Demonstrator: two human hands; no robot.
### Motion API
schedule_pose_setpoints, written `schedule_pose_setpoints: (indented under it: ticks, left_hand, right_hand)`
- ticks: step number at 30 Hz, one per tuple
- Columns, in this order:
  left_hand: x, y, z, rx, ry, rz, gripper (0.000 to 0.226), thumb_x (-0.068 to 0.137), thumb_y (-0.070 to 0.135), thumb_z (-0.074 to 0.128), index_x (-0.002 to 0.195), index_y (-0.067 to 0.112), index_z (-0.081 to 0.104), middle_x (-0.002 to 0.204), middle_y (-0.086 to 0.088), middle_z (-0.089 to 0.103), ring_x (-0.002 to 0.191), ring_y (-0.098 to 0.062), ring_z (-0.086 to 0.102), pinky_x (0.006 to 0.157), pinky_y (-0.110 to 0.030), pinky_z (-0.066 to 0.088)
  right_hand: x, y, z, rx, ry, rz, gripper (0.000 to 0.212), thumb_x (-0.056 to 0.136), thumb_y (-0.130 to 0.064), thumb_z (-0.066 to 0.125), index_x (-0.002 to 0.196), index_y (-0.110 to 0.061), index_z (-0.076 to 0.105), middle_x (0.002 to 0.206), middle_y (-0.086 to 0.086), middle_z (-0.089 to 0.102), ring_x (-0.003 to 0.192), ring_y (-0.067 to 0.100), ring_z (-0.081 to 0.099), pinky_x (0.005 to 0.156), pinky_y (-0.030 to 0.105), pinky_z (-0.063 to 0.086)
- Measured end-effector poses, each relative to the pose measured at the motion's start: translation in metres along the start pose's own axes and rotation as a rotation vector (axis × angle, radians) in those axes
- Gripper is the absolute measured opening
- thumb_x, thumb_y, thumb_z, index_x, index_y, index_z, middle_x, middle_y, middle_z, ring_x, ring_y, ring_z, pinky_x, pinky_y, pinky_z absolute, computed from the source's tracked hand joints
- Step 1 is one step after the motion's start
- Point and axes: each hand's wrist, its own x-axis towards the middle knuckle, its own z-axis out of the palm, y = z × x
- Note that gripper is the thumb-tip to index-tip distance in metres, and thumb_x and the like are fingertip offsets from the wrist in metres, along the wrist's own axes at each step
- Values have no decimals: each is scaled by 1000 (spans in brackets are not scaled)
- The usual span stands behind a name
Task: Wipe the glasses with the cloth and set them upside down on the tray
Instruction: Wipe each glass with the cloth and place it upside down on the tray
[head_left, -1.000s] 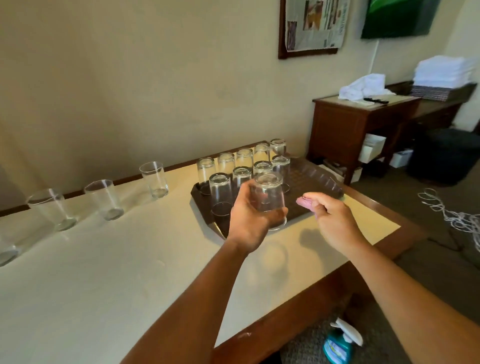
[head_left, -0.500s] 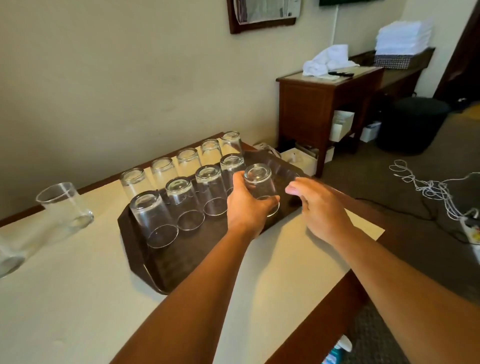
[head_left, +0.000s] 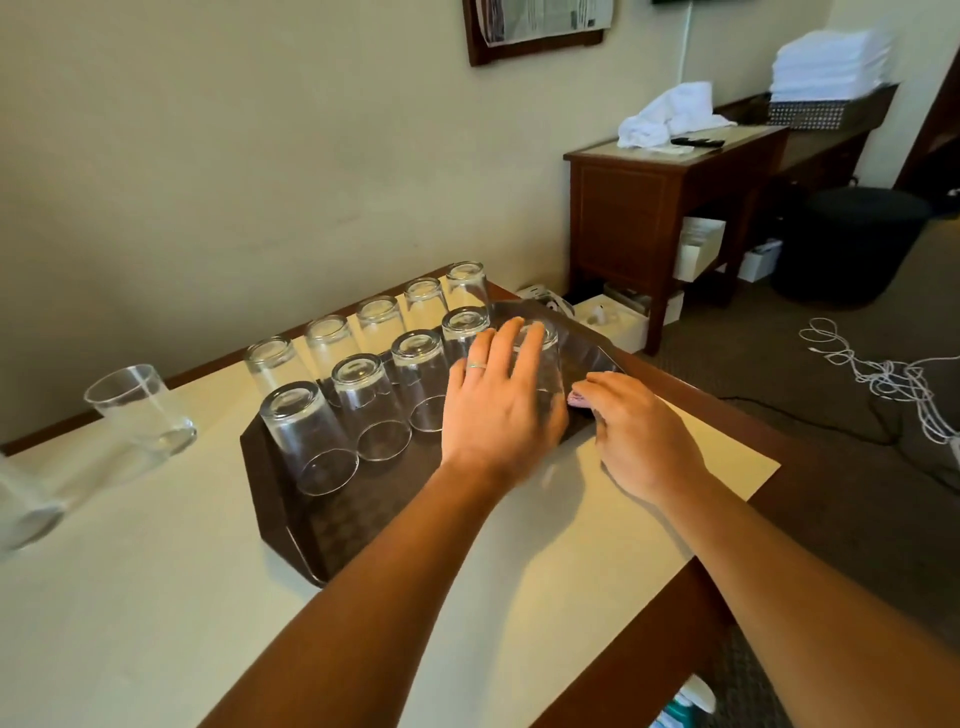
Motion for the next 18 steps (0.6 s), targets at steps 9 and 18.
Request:
schedule_pose_setpoints:
  ticks: [9,18]
  left_hand:
    - [52,-15,-26,230,-366,159,79,106,43,50,168,24,5,176,2,8,162,-23,3,129,-51,4]
    - [105,-29,-33,227,-466,157,73,102,13,54,164,36,24,163,-8,43,151,-32,37,117,-56,31]
  right_hand:
    - [1,-5,-2,-21,-7,6,43,90,0,71,132,-13,68,134,8,66,122,25,63,93,34,58]
    - [2,0,2,-4,29,-13,41,87,4,72,125,-11,72,126,7,71,116,26,66,88,36,62]
